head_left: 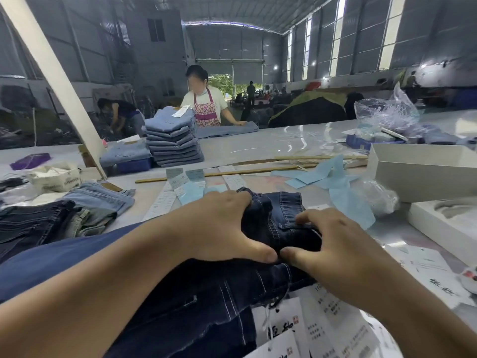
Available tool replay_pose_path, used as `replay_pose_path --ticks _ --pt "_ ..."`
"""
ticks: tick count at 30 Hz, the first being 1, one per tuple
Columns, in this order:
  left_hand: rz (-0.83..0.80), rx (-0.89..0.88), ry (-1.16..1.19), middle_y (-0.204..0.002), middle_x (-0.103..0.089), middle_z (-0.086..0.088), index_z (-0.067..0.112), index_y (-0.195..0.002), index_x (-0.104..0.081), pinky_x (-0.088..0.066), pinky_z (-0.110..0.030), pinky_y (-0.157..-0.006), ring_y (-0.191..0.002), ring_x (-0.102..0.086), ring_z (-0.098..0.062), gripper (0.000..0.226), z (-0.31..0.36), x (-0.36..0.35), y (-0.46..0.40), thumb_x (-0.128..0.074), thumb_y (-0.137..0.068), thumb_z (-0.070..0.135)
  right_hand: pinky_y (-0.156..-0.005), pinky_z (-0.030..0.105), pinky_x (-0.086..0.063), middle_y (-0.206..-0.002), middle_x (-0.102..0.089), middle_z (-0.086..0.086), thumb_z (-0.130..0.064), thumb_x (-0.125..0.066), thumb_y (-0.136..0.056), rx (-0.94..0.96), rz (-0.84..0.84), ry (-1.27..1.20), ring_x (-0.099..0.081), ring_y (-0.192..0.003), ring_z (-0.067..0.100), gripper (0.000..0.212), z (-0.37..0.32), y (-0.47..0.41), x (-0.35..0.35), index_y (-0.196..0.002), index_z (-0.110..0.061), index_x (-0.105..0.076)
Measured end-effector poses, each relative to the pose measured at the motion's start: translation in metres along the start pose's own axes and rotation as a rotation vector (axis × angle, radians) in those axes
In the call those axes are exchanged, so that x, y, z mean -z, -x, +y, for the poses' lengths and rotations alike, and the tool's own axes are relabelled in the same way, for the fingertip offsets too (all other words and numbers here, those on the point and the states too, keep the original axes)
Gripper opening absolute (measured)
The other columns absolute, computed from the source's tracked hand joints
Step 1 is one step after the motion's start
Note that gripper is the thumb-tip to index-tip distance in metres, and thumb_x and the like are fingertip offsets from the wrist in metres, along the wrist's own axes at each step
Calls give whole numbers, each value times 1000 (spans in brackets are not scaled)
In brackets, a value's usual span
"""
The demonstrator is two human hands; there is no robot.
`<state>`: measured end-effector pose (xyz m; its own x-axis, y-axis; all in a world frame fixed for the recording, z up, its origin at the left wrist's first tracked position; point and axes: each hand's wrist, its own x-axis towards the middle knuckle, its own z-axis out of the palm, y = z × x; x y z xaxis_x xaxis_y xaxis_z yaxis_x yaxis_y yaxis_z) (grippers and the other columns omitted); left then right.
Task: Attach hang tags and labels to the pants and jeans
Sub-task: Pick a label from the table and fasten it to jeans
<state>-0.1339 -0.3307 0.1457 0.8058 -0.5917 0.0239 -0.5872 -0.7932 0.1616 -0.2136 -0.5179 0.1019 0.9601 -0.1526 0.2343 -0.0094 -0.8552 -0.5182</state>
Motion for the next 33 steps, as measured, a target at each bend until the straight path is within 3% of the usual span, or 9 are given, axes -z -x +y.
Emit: replay_pose_path --ticks 3,5,9,12,18,22,28,31,33 --pt "-44 29 -103 -123 -42 15 32 -128 -37 -37 -30 -88 -111 -36 -10 92 3 -1 2 -58 -59 87 -89 26 -39 -112 -45 -10 -54 -70 -78 21 46 43 -44 -108 11 54 0 1 -10 -123 -34 -50" --pt "-47 27 -98 -134 -39 14 30 -136 -32 -37 -32 -96 -120 -34 -11 99 4 -1 4 -59 -60 87 -89 29 -40 -107 -44 -9 -51 -72 -78 45 112 35 -43 -103 12 47 0 -1 -17 -117 -30 -56" --pt "-16 23 -24 -128 -39 18 34 -134 -32 -38 -31 -98 -121 -36 -9 93 6 0 6 -63 -62 83 -78 38 -40 -94 -56 -6 -35 -74 -81 185 342 34 -50 -91 19 21 -4 -10 -23 -94 -21 -68" --pt "80 14 87 -126 -43 19 37 -130 -37 -40 -31 -100 -119 -41 -7 83 4 2 5 -68 -63 76 -79 39 -36 -96 -62 -5 -32 -71 -83 253 485 28 -50 -94 22 17 -14 -23 -19 -95 -19 -71" --pt "45 20 212 -139 -35 22 45 -143 -18 -33 -24 -101 -127 -36 -4 122 -1 -1 4 -80 -43 72 -90 42 -37 -105 -60 -6 -40 -68 -85 274 440 36 -45 -105 21 26 -35 -57 -9 -104 -22 -67" --pt "118 35 160 -113 -57 16 36 -127 -39 -49 -30 -90 -104 -54 -9 82 1 -4 0 -82 -60 56 -85 34 -43 -102 -63 -5 -36 -77 -79 265 435 -62 -49 -103 19 32 -27 -57 -10 -104 -19 -67" --pt "218 15 -55 -92 -58 2 26 -105 -44 -54 -38 -72 -83 -56 -21 39 9 -3 -14 -70 -77 32 -72 15 -32 -100 -46 -9 -41 -77 -73 221 459 -138 -41 -98 11 41 -7 -41 -16 -96 -25 -48" --pt "263 8 58 -89 -62 3 26 -98 -52 -50 -33 -67 -83 -59 -21 29 3 4 -19 -73 -78 30 -72 24 -30 -92 -44 -6 -41 -72 -74 251 595 -122 -36 -92 10 32 -5 -27 -19 -81 -24 -46" --pt "268 39 229 -83 -64 6 28 -89 -57 -44 -27 -60 -78 -61 -16 25 -6 15 -20 -78 -74 28 -69 22 -32 -81 -45 -9 -35 -68 -82 323 608 -106 -41 -84 13 26 -6 -19 -22 -72 -23 -47"
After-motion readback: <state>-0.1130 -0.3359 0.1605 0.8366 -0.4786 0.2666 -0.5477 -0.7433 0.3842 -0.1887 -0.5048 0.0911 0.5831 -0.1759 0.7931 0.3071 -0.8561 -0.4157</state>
